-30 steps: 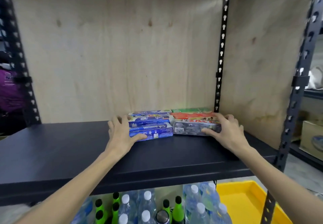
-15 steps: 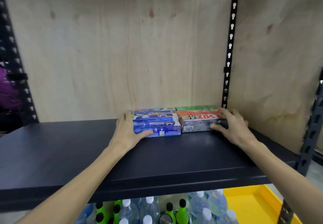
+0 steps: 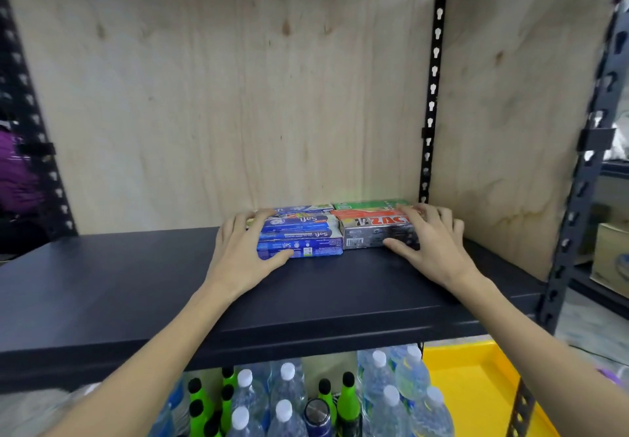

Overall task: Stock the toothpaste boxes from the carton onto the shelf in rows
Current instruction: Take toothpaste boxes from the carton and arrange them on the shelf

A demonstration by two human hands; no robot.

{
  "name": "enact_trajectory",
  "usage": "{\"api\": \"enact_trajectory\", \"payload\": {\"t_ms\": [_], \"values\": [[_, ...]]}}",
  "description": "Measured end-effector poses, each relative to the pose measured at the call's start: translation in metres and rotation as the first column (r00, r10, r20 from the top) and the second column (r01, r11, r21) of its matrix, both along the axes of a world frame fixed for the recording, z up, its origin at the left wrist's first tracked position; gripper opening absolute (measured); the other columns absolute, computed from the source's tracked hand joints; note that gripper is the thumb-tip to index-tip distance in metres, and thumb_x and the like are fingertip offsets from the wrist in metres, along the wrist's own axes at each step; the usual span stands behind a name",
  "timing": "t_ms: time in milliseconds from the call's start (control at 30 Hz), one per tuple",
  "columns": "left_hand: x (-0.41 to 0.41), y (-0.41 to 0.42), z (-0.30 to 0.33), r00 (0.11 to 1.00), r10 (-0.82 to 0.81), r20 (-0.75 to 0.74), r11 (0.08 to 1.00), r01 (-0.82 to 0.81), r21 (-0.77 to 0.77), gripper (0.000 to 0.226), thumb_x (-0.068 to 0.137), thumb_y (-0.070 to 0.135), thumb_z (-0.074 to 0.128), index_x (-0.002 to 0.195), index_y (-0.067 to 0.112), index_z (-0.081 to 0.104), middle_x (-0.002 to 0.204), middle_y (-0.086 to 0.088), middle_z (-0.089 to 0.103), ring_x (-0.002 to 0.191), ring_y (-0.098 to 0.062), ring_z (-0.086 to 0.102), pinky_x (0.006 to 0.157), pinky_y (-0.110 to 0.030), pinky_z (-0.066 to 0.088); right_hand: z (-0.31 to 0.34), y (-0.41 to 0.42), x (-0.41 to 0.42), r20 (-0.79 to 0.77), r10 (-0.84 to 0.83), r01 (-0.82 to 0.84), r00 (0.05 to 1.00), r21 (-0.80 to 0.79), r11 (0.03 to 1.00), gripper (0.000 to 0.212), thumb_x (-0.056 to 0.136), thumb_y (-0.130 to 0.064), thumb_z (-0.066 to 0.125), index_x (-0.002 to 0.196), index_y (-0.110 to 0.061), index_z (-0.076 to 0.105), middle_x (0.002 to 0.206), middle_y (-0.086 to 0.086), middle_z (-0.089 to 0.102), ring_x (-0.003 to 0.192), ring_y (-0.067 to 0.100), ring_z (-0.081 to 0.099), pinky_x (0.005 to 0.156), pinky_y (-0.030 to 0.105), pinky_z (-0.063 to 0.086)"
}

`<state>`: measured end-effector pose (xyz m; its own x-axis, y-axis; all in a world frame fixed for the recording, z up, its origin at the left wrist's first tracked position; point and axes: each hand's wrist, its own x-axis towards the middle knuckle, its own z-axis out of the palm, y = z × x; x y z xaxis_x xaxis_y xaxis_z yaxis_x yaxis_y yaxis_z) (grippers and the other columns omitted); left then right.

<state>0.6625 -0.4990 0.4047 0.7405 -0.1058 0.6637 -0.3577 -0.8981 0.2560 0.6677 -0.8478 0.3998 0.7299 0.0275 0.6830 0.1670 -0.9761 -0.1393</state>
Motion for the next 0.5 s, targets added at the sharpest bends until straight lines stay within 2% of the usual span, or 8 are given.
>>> {"api": "enact_trajectory", "payload": {"t_ms": [100,200,300,333,400,433,500], "values": [[-0.024,-0.007,0.002,0.997,-0.049,0.057,0.998,0.048,0.027,0.074,0.083,0.063,0.065,0.145,0.034,0.037,0.139,0.008,0.043,0.131,-0.015,0.036,0.110,-0.035,0.031,0.001,0.013,-0.027,0.028,0.037,-0.038,0.999,0.037,0.999,0.073,0.089,-0.068,0.055,0.147,-0.026,0.045,0.142,0.006,0.049,0.124,0.028,0.038,0.096,0.044,0.032],[-0.065,-0.014,0.002,0.988,-0.084,0.133,0.996,0.081,0.031,0.064,0.089,0.055,0.063,0.143,0.028,0.040,0.142,0.009,0.045,0.133,-0.016,0.036,0.110,-0.036,0.034,-0.008,0.041,-0.070,0.113,0.093,-0.119,0.989,0.241,0.963,0.063,0.089,-0.063,0.059,0.142,-0.030,0.050,0.128,-0.002,0.055,0.113,0.022,0.043,0.091,0.040,0.035],[-0.123,-0.018,-0.025,0.969,-0.161,0.188,0.973,0.188,-0.136,0.053,0.092,0.042,0.066,0.138,0.025,0.048,0.139,0.009,0.048,0.131,-0.015,0.040,0.111,-0.038,0.035,-0.043,0.081,-0.132,0.217,0.163,-0.245,0.963,0.442,0.863,0.054,0.089,-0.053,0.067,0.137,-0.033,0.053,0.125,-0.011,0.055,0.114,0.015,0.044,0.093,0.033,0.034],[-0.141,-0.015,-0.041,0.954,-0.188,0.234,0.975,0.210,-0.075,0.053,0.092,0.038,0.068,0.138,0.021,0.050,0.140,0.005,0.049,0.132,-0.017,0.042,0.112,-0.040,0.034,-0.057,0.094,-0.153,0.246,0.172,-0.274,0.954,0.478,0.834,0.052,0.089,-0.050,0.069,0.136,-0.033,0.054,0.125,-0.013,0.055,0.116,0.014,0.045,0.095,0.033,0.034],[-0.166,0.000,-0.083,0.915,-0.226,0.333,0.969,0.176,0.176,0.056,0.090,0.036,0.070,0.138,0.012,0.053,0.143,-0.007,0.051,0.132,-0.027,0.046,0.114,-0.045,0.032,-0.094,0.113,-0.192,0.252,0.188,-0.299,0.949,0.537,0.789,0.048,0.090,-0.043,0.071,0.134,-0.033,0.055,0.126,-0.015,0.055,0.118,0.014,0.047,0.098,0.034,0.037],[-0.176,0.010,-0.105,0.916,-0.226,0.331,0.963,0.159,0.218,0.057,0.090,0.037,0.070,0.138,0.010,0.052,0.144,-0.011,0.051,0.131,-0.031,0.047,0.115,-0.046,0.032,-0.114,0.121,-0.209,0.245,0.201,-0.308,0.949,0.560,0.769,0.047,0.091,-0.040,0.071,0.134,-0.031,0.055,0.126,-0.014,0.055,0.118,0.015,0.049,0.099,0.036,0.039],[-0.197,0.027,-0.146,0.956,-0.199,0.216,0.970,0.162,0.179,0.059,0.092,0.041,0.065,0.139,0.011,0.049,0.144,-0.011,0.048,0.131,-0.034,0.047,0.113,-0.046,0.033,-0.158,0.135,-0.232,0.198,0.213,-0.290,0.957,0.589,0.755,0.047,0.091,-0.038,0.072,0.134,-0.028,0.055,0.125,-0.013,0.056,0.115,0.017,0.050,0.100,0.039,0.040]]}}
